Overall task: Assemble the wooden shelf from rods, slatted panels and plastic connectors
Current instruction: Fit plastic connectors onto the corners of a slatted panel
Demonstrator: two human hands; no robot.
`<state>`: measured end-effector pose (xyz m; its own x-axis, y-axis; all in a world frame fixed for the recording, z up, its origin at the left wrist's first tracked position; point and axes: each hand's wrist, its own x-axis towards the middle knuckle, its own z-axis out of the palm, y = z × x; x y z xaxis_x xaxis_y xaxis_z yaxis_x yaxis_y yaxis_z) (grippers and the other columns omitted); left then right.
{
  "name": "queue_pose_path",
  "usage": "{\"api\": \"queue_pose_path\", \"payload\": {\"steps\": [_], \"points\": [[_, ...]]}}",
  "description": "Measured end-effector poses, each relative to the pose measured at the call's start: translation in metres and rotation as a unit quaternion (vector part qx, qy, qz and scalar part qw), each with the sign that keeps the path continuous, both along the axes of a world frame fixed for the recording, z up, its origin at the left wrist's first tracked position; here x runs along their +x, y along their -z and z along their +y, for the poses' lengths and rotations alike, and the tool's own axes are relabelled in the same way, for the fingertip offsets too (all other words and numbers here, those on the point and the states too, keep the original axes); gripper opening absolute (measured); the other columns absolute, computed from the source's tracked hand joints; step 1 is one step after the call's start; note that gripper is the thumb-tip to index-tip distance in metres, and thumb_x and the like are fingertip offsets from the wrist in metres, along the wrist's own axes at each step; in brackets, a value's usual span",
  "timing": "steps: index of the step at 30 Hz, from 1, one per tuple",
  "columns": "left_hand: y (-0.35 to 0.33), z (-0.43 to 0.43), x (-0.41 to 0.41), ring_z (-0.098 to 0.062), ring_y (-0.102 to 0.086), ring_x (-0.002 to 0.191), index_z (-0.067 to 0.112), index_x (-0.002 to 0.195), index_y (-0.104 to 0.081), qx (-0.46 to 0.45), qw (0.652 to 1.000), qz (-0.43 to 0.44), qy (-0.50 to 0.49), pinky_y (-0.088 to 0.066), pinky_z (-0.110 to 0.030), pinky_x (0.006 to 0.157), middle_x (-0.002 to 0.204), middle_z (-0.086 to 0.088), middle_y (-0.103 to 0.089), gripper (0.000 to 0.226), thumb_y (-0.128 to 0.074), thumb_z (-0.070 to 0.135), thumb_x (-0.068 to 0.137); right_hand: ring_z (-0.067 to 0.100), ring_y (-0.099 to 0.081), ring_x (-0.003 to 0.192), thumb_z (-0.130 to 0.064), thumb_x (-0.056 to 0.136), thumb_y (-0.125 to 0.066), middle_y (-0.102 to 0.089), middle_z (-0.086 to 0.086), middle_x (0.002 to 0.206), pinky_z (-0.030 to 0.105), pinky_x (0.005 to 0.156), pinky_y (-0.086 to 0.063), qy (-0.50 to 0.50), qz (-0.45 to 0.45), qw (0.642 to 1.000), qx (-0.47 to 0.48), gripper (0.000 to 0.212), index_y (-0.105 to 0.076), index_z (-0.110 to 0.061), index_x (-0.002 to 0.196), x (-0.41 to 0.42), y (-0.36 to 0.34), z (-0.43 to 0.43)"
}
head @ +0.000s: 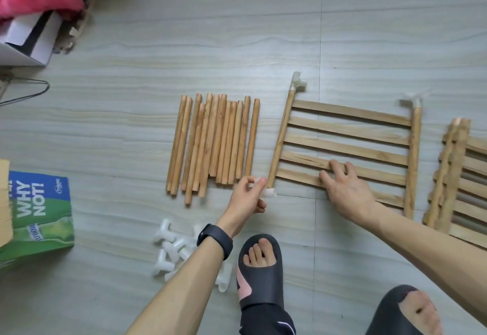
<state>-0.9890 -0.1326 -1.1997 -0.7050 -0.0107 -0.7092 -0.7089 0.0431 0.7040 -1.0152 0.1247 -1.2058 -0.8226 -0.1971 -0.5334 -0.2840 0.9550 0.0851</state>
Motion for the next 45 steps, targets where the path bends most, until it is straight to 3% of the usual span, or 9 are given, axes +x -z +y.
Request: {"api": "queue_pose_path", "payload": {"steps": [4,8,11,15,21,24,29,35,45], "points": [[0.012,0.016,0.016,-0.011,-0.065,0.067,0.012,0.099,-0.070,-0.024,0.997,-0.040,0.069,-0.058,-0.030,0.067,0.091,0.000,-0.069,0.047,-0.070,0.057,0.088,0.042,-0.032,0.133,-0.018,0.100,-0.045,-0.024,0.013,0.151,0.039,0.070,-0.060,0.011,0.008,1.000,-0.006,0.039,-0.037,-0.022,0.138,0.001,0.005,0.003],[0.019,0.011,0.021,-0.023,-0.071,0.075,0.012,0.100,-0.067,-0.174,0.979,-0.029,0.100,-0.060,-0.043,0.081,0.090,-0.005,-0.073,0.039,-0.067,0.049,0.093,0.041,-0.033,0.131,-0.018,0.099,-0.047,-0.026,0.012,0.150,0.039,0.066,-0.057,0.016,0.014,1.000,-0.014,0.039,-0.040,-0.023,0.137,0.002,0.010,0.005],[0.018,0.011,0.013,-0.025,-0.069,0.087,0.019,0.108,-0.059,-0.249,0.960,0.007,0.128,-0.056,-0.039,0.081,0.101,-0.004,-0.069,0.031,-0.067,0.044,0.093,0.041,-0.033,0.132,-0.018,0.099,-0.046,-0.027,0.012,0.151,0.039,0.065,-0.056,0.014,0.020,1.000,-0.019,0.039,-0.040,-0.024,0.137,0.002,0.011,0.008],[0.018,0.018,0.001,-0.019,-0.060,0.097,0.027,0.098,-0.061,-0.320,0.930,0.035,0.177,-0.046,-0.031,0.078,0.102,0.004,-0.066,0.022,-0.070,0.044,0.090,0.041,-0.032,0.133,-0.020,0.101,-0.045,-0.026,0.012,0.153,0.041,0.070,-0.058,0.014,0.024,0.999,-0.030,0.037,-0.041,-0.024,0.137,0.003,0.012,0.010],[0.023,0.031,0.001,-0.021,-0.059,0.106,0.021,0.107,-0.069,-0.366,0.919,0.020,0.143,-0.043,-0.031,0.083,0.107,0.002,-0.067,0.027,-0.067,0.043,0.092,0.041,-0.032,0.133,-0.021,0.101,-0.045,-0.025,0.013,0.153,0.040,0.070,-0.059,0.016,0.024,0.999,-0.031,0.038,-0.040,-0.024,0.138,0.002,0.012,0.009],[0.024,0.035,0.002,-0.022,-0.058,0.105,0.023,0.100,-0.060,-0.363,0.928,0.007,0.090,-0.037,-0.030,0.080,0.109,0.000,-0.066,0.019,-0.066,0.040,0.093,0.044,-0.032,0.134,-0.019,0.100,-0.044,-0.026,0.015,0.152,0.038,0.065,-0.055,0.005,0.023,1.000,-0.015,0.039,-0.040,-0.023,0.138,0.003,0.010,0.006],[0.026,0.035,0.001,-0.015,-0.052,0.096,0.022,0.102,-0.066,-0.364,0.927,0.013,0.090,-0.037,-0.030,0.080,0.105,0.003,-0.065,0.021,-0.067,0.040,0.090,0.049,-0.030,0.133,-0.014,0.097,-0.042,-0.025,0.018,0.151,0.038,0.065,-0.055,-0.006,0.016,1.000,-0.005,0.041,-0.037,-0.021,0.137,0.003,0.011,0.003],[0.025,0.046,-0.007,-0.026,-0.070,0.095,0.022,0.104,-0.066,-0.269,0.963,-0.017,0.001,-0.057,-0.042,0.091,0.101,0.003,-0.068,0.019,-0.068,0.035,0.091,0.044,-0.033,0.131,-0.019,0.099,-0.045,-0.029,0.015,0.149,0.037,0.058,-0.052,0.002,0.023,0.999,-0.026,0.036,-0.041,-0.024,0.135,0.003,0.014,0.008],[0.024,0.044,-0.003,-0.023,-0.065,0.100,0.022,0.107,-0.062,-0.285,0.958,0.030,0.022,-0.055,-0.044,0.092,0.108,0.004,-0.062,0.022,-0.072,0.028,0.088,0.044,-0.034,0.130,-0.019,0.099,-0.045,-0.033,0.015,0.148,0.039,0.056,-0.050,0.006,0.030,0.999,-0.042,0.035,-0.045,-0.023,0.135,0.005,0.014,0.010]]}}
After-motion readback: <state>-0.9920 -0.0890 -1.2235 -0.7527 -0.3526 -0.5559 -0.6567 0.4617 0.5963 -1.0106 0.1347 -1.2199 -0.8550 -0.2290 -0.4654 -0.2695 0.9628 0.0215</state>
